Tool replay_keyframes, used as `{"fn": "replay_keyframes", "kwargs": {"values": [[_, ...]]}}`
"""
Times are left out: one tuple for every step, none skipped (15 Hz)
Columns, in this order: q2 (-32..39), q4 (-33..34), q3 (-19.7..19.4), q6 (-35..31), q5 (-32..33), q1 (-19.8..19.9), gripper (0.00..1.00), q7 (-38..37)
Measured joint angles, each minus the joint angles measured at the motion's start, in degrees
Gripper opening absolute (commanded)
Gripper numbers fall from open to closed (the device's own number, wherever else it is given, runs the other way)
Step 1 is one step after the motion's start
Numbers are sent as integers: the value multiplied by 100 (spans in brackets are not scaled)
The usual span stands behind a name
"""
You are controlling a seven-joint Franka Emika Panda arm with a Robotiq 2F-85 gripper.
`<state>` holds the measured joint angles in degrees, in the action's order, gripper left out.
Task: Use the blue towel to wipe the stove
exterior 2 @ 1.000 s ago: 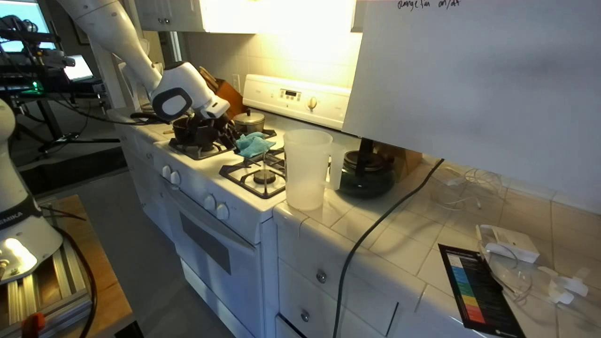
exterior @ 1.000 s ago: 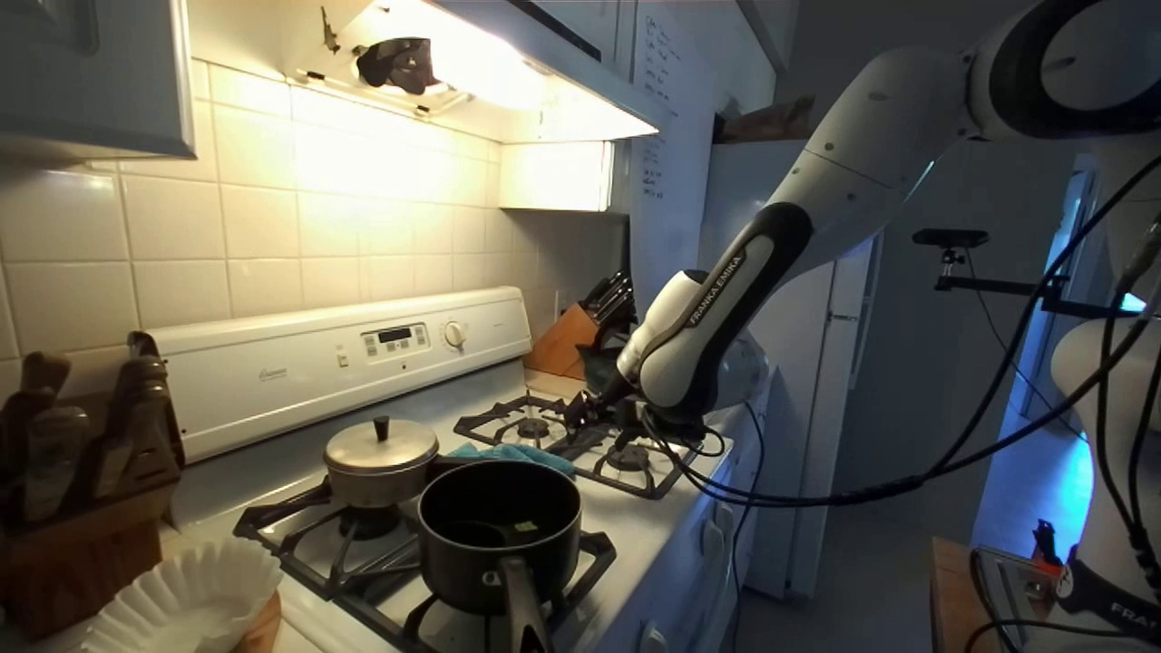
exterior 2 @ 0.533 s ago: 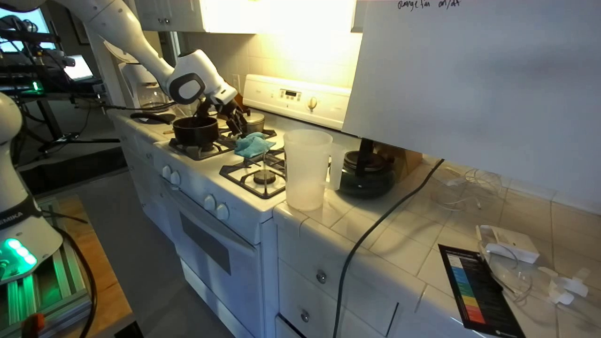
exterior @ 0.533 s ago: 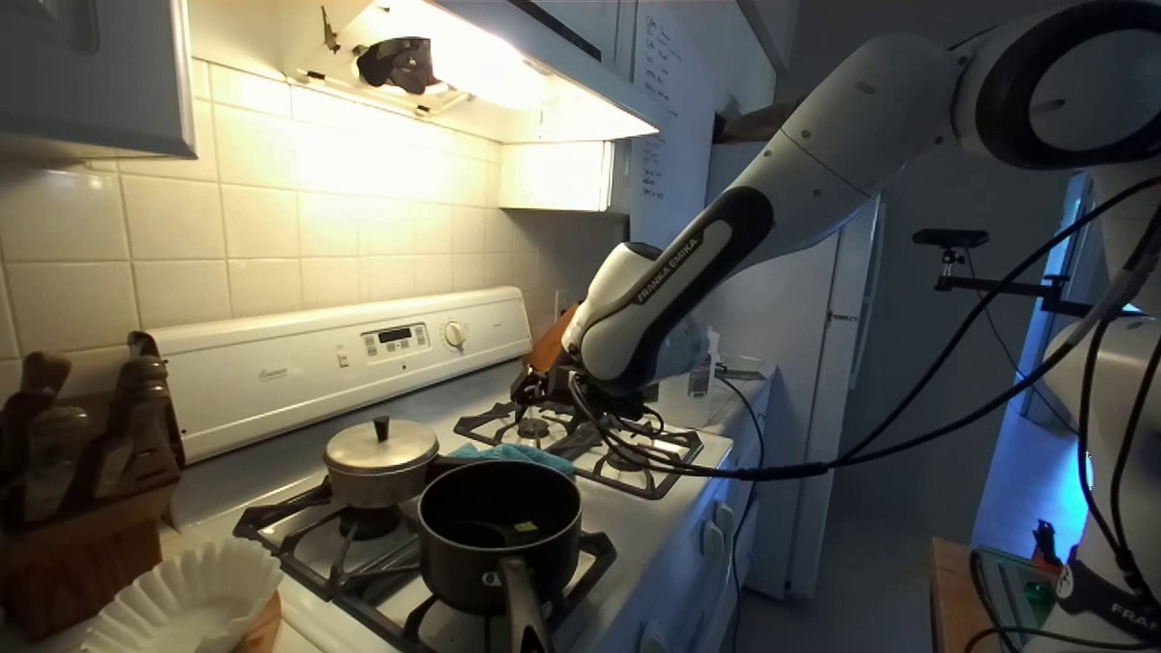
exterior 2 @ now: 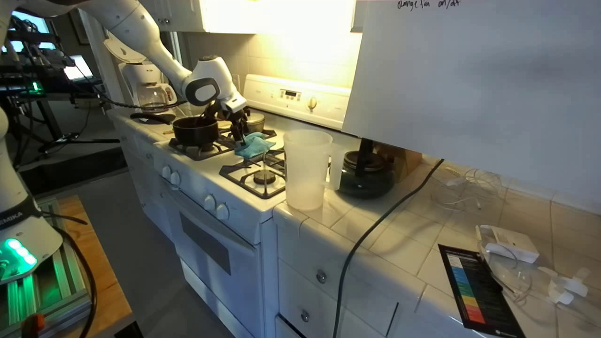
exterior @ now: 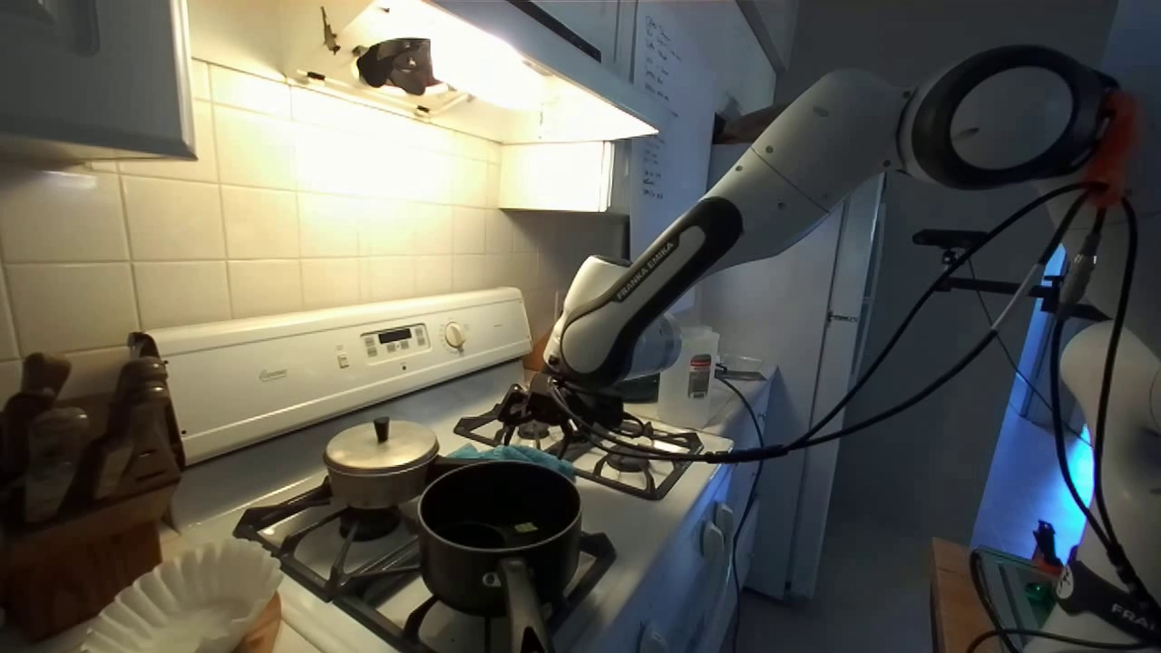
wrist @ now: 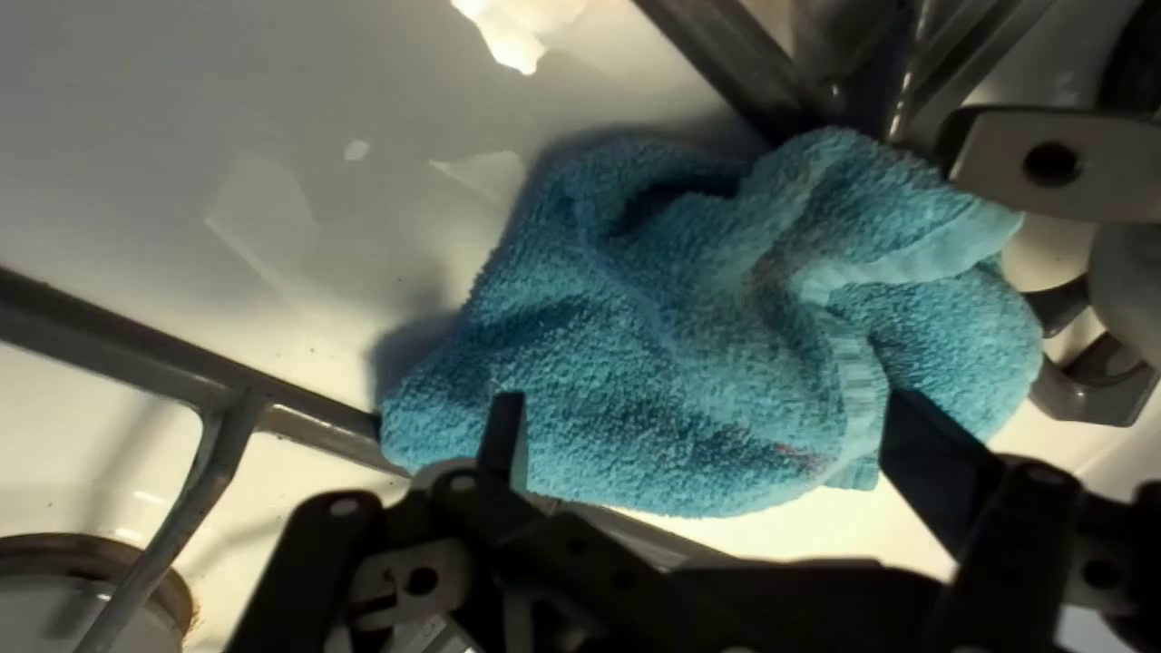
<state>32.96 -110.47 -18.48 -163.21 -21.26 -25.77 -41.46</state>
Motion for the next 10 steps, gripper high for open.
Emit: {"fn": "replay_keyframes", "kwargs": {"values": [[61, 88, 163, 29, 104, 192, 100, -55], [132, 167, 266, 80, 207, 326, 91, -133], [205, 237, 339, 132, 285, 428, 74, -198], [280, 299, 398, 173, 350, 509, 66, -247], [352, 351, 456, 183, 391, 578, 59, -297], [417, 398, 499, 184, 425, 625, 50, -343], [479, 443, 526, 184, 452, 653, 44, -387], [527, 483, 543, 184, 467, 665, 36, -418], [561, 519, 551, 184, 480, 669, 30, -431], [575, 543, 558, 184, 492, 673, 23, -439]]}}
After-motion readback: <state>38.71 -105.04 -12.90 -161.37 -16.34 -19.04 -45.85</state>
